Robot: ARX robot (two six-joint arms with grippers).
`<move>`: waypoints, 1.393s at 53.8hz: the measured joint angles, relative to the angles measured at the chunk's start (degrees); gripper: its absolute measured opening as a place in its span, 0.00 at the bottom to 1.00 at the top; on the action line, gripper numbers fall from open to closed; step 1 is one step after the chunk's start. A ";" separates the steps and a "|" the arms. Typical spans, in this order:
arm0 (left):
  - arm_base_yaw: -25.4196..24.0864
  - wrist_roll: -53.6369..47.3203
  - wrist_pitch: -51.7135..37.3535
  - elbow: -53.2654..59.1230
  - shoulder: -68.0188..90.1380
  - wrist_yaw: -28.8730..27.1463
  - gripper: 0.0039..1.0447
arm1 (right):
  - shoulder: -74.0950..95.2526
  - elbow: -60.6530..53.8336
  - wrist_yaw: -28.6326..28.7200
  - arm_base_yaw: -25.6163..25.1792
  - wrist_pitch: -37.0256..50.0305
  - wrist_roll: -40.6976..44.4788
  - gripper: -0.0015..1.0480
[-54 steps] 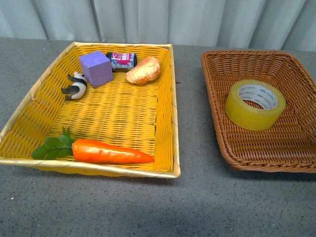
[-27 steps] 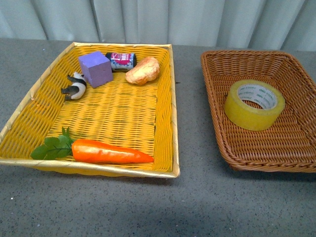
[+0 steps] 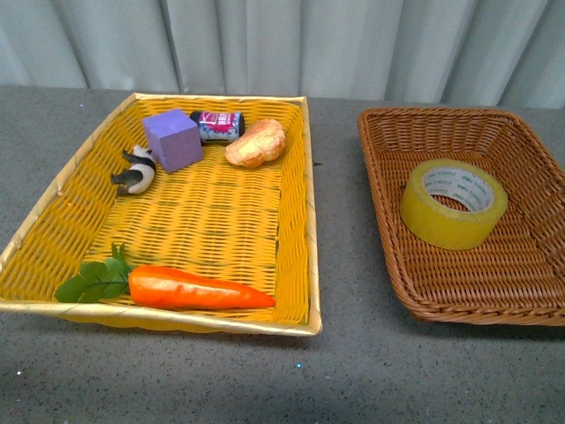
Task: Move tape to another basket
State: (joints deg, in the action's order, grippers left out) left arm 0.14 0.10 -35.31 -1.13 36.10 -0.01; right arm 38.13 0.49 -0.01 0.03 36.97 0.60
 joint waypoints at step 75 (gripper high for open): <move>0.00 0.02 35.26 0.04 -35.80 0.02 0.18 | -37.92 -0.17 0.09 0.00 -36.87 0.00 0.14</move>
State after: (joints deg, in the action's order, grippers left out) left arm 0.14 0.12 -0.05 -1.08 0.30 0.01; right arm 0.21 0.32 0.08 0.03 0.10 0.60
